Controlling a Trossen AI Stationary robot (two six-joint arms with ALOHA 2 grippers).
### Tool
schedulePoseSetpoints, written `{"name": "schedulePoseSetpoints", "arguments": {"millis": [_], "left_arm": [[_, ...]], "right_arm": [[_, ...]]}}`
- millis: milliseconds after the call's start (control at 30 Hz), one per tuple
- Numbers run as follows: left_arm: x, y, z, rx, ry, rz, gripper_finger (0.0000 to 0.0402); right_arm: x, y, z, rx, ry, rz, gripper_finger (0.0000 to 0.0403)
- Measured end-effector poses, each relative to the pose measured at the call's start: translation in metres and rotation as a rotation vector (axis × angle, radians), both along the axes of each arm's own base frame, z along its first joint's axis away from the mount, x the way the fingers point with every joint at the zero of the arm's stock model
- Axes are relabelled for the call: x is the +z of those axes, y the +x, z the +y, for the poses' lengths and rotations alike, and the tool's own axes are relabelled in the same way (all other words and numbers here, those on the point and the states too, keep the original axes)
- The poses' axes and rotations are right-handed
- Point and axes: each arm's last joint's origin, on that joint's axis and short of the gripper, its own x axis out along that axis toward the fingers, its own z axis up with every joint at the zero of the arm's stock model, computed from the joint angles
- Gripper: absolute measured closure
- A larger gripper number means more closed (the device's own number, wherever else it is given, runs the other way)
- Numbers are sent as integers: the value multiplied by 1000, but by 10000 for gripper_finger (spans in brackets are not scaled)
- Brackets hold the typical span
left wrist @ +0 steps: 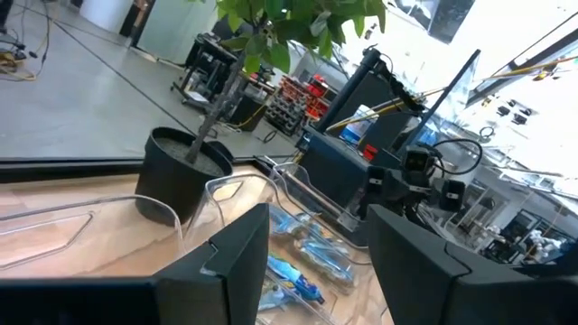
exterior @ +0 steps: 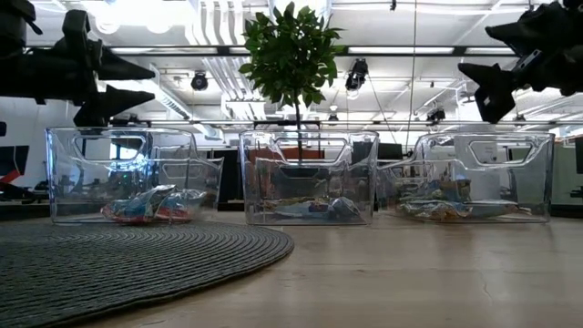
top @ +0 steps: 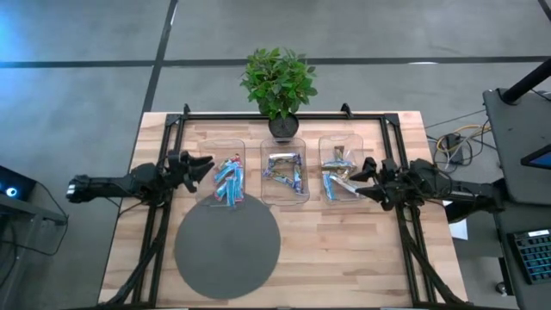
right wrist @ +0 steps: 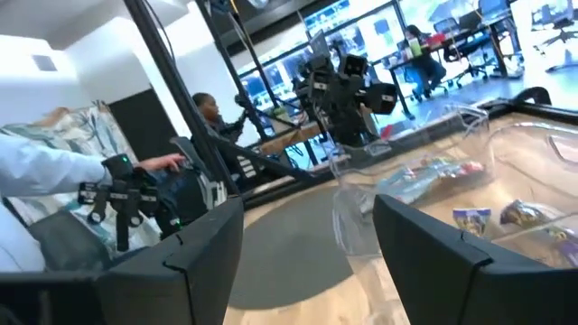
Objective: Pick and place Granola Bars by type
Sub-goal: Return to Home Position
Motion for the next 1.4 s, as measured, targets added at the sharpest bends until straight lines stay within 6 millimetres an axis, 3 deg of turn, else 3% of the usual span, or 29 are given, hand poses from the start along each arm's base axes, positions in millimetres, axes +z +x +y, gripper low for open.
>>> {"name": "schedulePoseSetpoints", "arguments": {"millis": [1400], "left_arm": [[-1, -1, 8, 84, 0, 8, 232]], "right_arm": [[-9, 2, -5, -54, 16, 98, 165]]}}
